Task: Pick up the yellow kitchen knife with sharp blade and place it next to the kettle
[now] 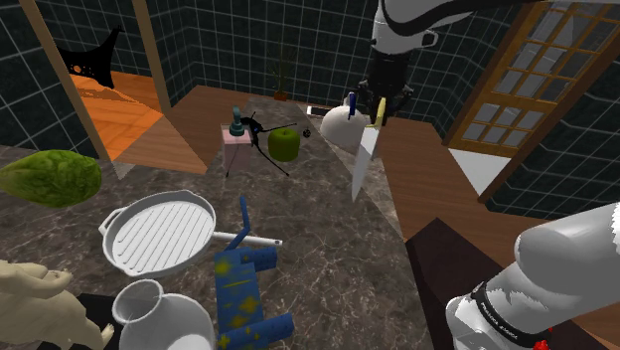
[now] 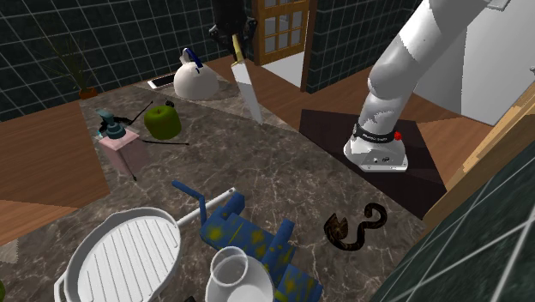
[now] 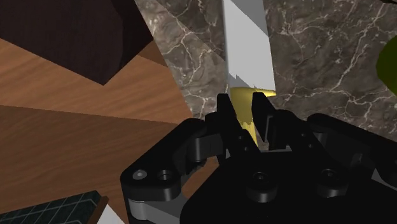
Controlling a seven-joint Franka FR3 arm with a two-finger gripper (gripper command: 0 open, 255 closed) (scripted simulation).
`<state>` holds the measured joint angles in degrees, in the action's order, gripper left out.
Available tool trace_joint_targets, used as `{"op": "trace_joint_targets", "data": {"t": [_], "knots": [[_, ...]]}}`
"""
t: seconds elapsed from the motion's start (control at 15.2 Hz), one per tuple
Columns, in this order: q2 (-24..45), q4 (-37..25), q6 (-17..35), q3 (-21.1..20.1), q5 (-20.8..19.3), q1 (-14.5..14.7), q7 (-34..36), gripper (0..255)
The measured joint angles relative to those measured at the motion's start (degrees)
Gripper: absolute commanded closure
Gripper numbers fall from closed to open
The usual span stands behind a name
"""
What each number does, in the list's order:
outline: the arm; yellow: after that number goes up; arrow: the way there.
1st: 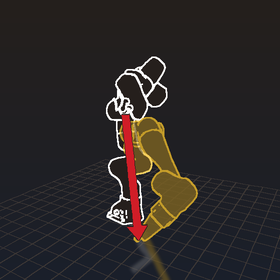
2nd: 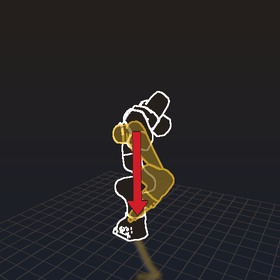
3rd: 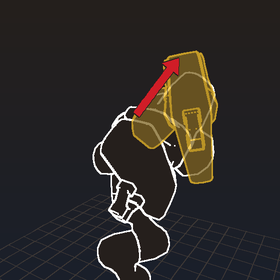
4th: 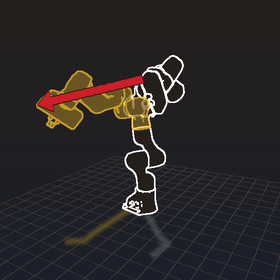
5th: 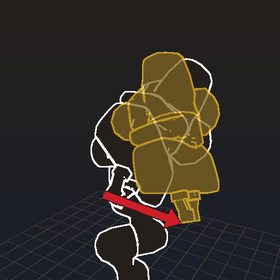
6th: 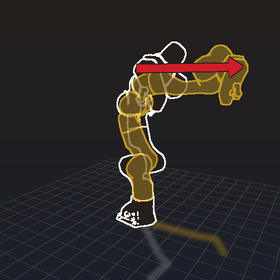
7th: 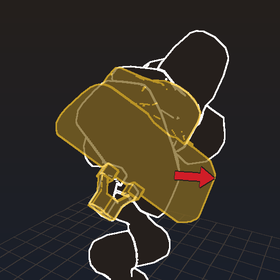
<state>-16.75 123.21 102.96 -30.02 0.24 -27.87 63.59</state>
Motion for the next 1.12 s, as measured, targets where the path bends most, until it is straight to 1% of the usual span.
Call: {"op": "trace_joint_targets", "data": {"t": [0.2,0.59,1.12], "knots": [[2.7,-1.2,1.5,2.1,-2.2,-2.1,-3.1,255],[9.9,-7.7,2.0,4.8,-6.4,-5.5,-7.2,255],[12.2,-4.6,7.1,5.1,-7.7,-6.0,-7.0,255]]}}
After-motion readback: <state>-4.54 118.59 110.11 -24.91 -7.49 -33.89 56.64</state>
